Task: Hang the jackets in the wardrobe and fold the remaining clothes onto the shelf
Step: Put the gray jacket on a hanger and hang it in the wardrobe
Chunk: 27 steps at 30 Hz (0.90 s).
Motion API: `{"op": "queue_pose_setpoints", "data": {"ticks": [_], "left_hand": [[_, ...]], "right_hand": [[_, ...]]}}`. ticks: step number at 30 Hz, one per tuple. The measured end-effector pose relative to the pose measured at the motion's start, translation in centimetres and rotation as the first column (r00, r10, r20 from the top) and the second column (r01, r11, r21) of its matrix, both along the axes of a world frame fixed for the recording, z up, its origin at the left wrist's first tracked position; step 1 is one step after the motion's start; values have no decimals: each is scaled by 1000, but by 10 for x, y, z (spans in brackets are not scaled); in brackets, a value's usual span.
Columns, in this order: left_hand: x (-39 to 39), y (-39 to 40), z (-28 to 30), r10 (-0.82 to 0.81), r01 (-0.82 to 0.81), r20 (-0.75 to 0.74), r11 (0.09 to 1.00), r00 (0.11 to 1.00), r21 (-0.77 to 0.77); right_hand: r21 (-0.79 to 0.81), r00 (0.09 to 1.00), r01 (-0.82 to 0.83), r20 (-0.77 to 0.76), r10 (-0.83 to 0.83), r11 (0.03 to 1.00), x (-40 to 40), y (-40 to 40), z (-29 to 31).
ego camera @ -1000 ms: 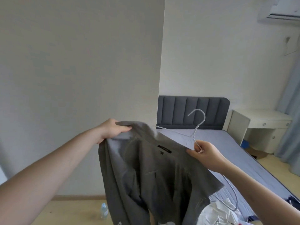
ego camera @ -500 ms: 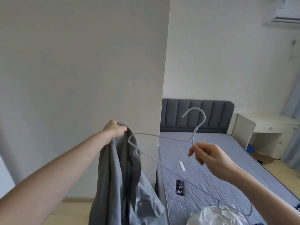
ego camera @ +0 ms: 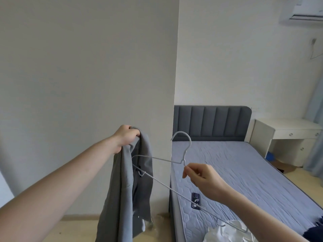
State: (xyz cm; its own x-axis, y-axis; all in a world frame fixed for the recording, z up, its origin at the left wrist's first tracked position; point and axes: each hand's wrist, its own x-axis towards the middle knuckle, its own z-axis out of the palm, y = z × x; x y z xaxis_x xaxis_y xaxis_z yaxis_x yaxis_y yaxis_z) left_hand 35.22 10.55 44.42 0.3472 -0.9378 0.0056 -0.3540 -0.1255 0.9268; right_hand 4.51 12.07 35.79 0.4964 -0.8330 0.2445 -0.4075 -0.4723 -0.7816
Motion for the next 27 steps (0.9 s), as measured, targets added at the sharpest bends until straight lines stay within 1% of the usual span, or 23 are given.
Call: {"op": "queue_pose_setpoints", "data": {"ticks": [3, 8, 12, 16, 20, 22, 24, 27], "left_hand": [[-7, 6, 13, -24, 23, -43, 999, 999, -27], [-27, 18, 36, -100, 76, -180, 988, 979, -136], [-43, 34, 57, -195, 150, -186, 961, 963, -233], [-47, 58, 63, -318, 305, -44, 934, 947, -188], [-51, 74, 55, -425, 451, 170, 876, 889, -171], [-50, 79, 47, -476, 520, 291, 848, 830, -97], [-47, 83, 38, -546, 582, 398, 812, 737, 36], [-46, 89, 27, -613, 607, 488, 770, 621, 196]], "right_hand": [[6, 999, 20, -28, -19, 1000, 12, -3, -8], [-20, 999, 38, -18, -38, 999, 31, 0, -22], [-32, 995, 88, 40, -87, 996, 36, 4, -35], [-2, 953, 225, 207, -220, 974, 27, 1, -36], [-32, 904, 294, 334, -267, 955, 16, 1, -24], [-39, 883, 306, 384, -268, 951, 11, 1, -17], [-45, 867, 308, 424, -261, 950, 8, 2, -11], [-67, 862, 306, 443, -246, 950, 6, 2, -6]]}}
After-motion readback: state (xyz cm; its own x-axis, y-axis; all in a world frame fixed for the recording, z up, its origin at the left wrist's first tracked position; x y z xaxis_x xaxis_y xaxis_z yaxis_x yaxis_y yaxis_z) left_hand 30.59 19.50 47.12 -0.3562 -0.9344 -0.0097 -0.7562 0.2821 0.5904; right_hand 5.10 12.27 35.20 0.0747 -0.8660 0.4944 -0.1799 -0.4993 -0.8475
